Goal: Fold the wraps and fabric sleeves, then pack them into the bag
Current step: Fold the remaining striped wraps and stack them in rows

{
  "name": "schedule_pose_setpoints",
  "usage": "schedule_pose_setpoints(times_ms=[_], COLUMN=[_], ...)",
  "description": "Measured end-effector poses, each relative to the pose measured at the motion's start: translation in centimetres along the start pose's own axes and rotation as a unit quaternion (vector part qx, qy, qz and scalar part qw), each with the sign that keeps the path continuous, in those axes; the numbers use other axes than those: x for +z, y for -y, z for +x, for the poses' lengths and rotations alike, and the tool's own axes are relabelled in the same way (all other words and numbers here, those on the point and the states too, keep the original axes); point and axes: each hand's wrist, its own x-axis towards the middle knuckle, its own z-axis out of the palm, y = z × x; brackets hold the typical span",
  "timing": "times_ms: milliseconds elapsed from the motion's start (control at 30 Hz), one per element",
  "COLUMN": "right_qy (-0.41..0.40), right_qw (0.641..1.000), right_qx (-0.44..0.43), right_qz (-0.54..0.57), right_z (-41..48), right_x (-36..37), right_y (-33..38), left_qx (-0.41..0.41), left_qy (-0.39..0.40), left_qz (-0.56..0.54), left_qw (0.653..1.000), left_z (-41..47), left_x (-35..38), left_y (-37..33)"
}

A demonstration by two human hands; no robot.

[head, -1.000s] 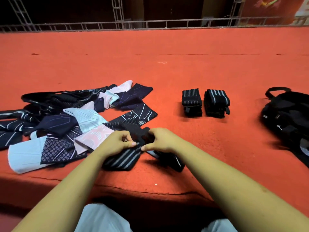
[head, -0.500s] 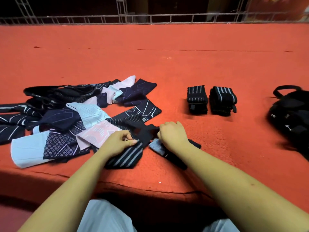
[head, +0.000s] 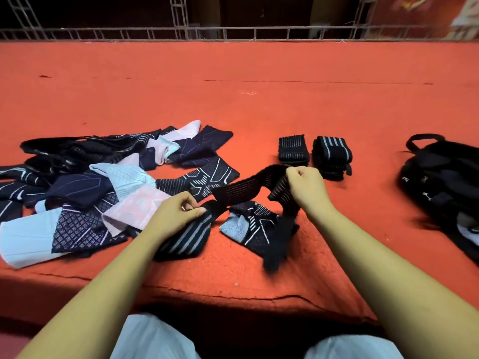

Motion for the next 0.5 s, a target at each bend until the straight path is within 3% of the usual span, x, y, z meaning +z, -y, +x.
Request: schedule_pose_setpoints(times_ms=[167, 233, 267, 300, 367, 433, 500], right_qy=[0.017, 0.012, 0.012, 0.016, 0.051, 0.150, 0.265], right_qw=[0.983, 0.975, 0.973, 0.974, 0.979, 0.969, 0.943], right_qx=[0.042, 0.039, 0.026, 0.000, -0.077, -0.163, -0.201], right_qz=[0.176, 0.219, 0.229, 0.226, 0.179, 0.110, 0.031], right_z=[-0.9, -1.2, -1.4, -1.7, -2.6, -3.7, -4.5], right_x=[-0.7, -0.7, -0.8, -0.8, -1.0, -1.1, -1.0], right_y=[-0.9, -0.6, -0.3, 0.1, 0.6, 0.3, -0.7], left_qx=[0.118, 0.098, 0.047, -0.024, -0.161, -0.217, -0.232], left_qy=[-0.092, -0.051, 0.003, 0.059, 0.140, 0.165, 0.149], left_qz=[0.073, 0.005, -0.080, -0.181, -0.355, -0.456, -0.498], left_qw=[0.986, 0.994, 0.996, 0.982, 0.910, 0.847, 0.822], left_z=[-0.7, -1.1, -1.2, -1.0, -0.5, 0.2, 0.7], left_x=[0.1, 0.7, 1.3, 1.9, 2.9, 3.5, 4.0], left_y=[-3.9, -6.4, -7.7, -8.9, -10.6, -11.3, -11.6])
